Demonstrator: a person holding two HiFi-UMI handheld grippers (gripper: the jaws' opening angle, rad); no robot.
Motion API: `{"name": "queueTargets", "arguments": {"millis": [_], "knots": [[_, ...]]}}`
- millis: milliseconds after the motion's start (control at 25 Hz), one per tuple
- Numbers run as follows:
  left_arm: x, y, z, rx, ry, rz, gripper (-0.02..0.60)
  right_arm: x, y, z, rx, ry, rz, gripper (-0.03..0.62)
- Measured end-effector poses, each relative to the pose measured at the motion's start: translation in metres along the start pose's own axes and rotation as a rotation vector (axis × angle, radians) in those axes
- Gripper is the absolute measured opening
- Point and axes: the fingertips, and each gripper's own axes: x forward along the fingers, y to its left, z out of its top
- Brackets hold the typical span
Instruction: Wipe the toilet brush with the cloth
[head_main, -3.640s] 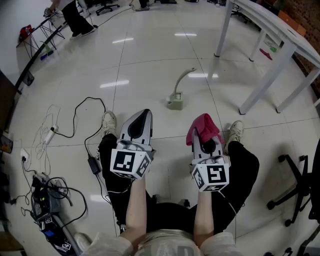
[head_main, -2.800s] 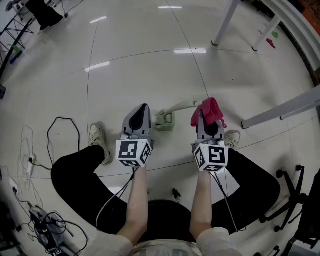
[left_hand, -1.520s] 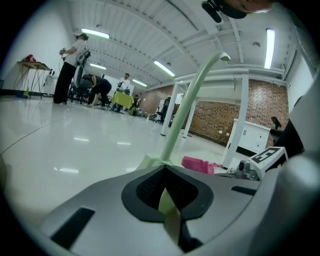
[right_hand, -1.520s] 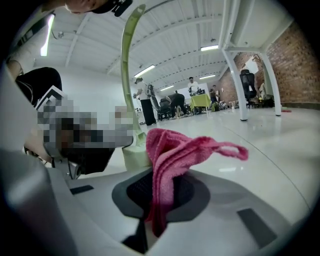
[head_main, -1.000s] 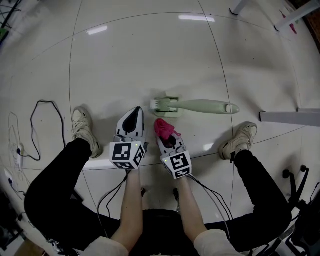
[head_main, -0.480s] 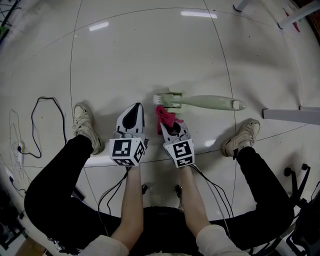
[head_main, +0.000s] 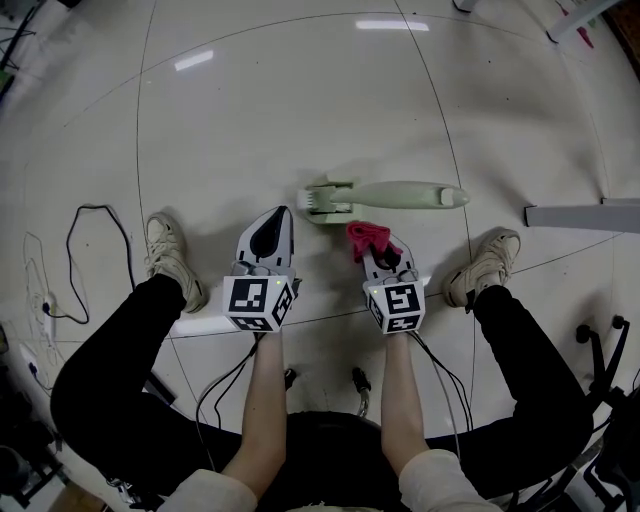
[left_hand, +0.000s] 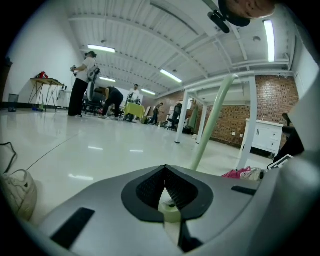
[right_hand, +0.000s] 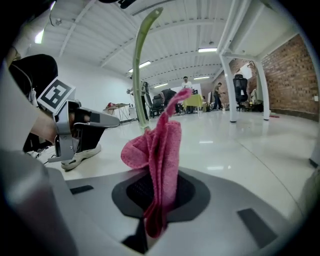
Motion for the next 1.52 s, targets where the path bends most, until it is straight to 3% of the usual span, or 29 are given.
{"name": "queueTargets", "arguments": {"millis": [280, 440, 520, 600, 840, 1320, 1520], "knots": [[0.007, -0.021, -0.011, -0.013, 0.033, -0.058, 0.005, -0.012, -0.025, 0.011, 0.043, -0.036, -0.064, 0.032], [0.017, -0.051, -0.028, 0.015, 0.082, -0.24, 0.015, -0.017, -0.018, 0.003, 0.088, -0.03, -0.064, 0.032], [0.019, -0.067, -0.036, 0.039, 0.109, -0.333, 0.153, -0.018, -0.013, -0.005, 0.112, -0.019, -0.06, 0.032], [0.022, -0.073, -0.043, 0.06, 0.134, -0.372, 0.225, -0.018, -0.009, -0.011, 0.13, -0.011, -0.053, 0.032], [0.034, -0.085, -0.053, 0.132, 0.171, -0.438, 0.224, -0.01, 0.011, -0.011, 0.148, -0.006, 0.002, 0.032], [0.021, -0.112, -0.059, 0.137, 0.191, -0.451, 0.224, 0.035, -0.012, 0.015, 0.059, -0.014, 0.011, 0.032], [0.009, -0.099, -0.043, 0.056, 0.108, -0.341, 0.224, 0.035, -0.018, 0.027, 0.029, -0.024, -0.007, 0.032]]}}
